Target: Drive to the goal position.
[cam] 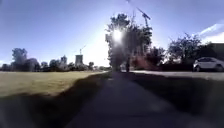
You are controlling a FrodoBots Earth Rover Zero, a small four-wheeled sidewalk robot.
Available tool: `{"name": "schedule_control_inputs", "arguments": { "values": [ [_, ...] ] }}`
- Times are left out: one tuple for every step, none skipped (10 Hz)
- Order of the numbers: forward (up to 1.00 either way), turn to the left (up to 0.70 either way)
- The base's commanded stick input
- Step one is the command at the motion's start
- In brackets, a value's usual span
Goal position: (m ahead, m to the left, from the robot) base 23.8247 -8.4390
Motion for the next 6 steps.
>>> {"name": "schedule_control_inputs", "arguments": {
  "values": [
    [1.00, -0.01],
    [1.00, -0.04],
    [1.00, -0.12],
    [1.00, -0.21],
    [1.00, -0.03],
    [1.00, 0.00]
  ]
}}
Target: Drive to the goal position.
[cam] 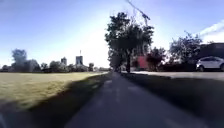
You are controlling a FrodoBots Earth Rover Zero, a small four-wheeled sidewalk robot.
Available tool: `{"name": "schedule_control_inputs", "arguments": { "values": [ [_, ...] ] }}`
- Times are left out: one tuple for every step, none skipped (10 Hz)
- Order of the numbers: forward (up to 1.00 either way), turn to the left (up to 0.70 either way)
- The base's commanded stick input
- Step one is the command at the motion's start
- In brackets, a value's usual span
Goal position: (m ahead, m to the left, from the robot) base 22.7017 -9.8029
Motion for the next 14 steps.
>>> {"name": "schedule_control_inputs", "arguments": {
  "values": [
    [1.00, 0.00],
    [1.00, 0.00],
    [1.00, 0.00],
    [1.00, 0.00],
    [1.00, 0.00],
    [1.00, 0.00],
    [1.00, 0.00],
    [1.00, 0.00],
    [1.00, 0.00],
    [1.00, 0.00],
    [1.00, 0.00],
    [1.00, 0.00],
    [1.00, 0.00],
    [1.00, 0.00]
  ]
}}
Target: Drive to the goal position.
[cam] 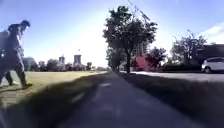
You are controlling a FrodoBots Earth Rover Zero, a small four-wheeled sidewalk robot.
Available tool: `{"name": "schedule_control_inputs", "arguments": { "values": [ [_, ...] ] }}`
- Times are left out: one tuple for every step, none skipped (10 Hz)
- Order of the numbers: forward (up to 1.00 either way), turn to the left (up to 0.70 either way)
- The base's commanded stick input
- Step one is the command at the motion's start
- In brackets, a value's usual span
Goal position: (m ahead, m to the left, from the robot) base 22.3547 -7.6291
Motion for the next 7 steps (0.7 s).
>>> {"name": "schedule_control_inputs", "arguments": {
  "values": [
    [1.00, 0.00],
    [1.00, 0.00],
    [1.00, 0.00],
    [1.00, 0.00],
    [1.00, 0.00],
    [1.00, 0.00],
    [1.00, 0.00]
  ]
}}
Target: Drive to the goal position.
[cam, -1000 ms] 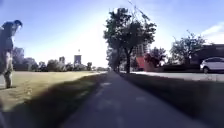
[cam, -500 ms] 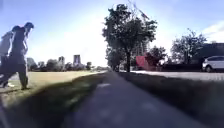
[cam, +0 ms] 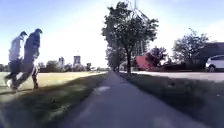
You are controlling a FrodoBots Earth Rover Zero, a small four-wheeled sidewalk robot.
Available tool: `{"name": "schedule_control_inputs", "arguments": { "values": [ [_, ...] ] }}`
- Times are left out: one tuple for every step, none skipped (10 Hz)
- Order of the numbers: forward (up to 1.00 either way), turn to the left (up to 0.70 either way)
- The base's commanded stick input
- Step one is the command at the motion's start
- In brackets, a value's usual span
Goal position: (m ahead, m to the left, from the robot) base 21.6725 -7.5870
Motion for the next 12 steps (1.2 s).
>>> {"name": "schedule_control_inputs", "arguments": {
  "values": [
    [1.00, 0.00],
    [1.00, 0.00],
    [1.00, 0.00],
    [1.00, 0.00],
    [1.00, 0.00],
    [1.00, 0.10],
    [1.00, 0.22],
    [1.00, 0.02],
    [1.00, 0.01],
    [1.00, 0.00],
    [1.00, 0.00],
    [1.00, 0.00]
  ]
}}
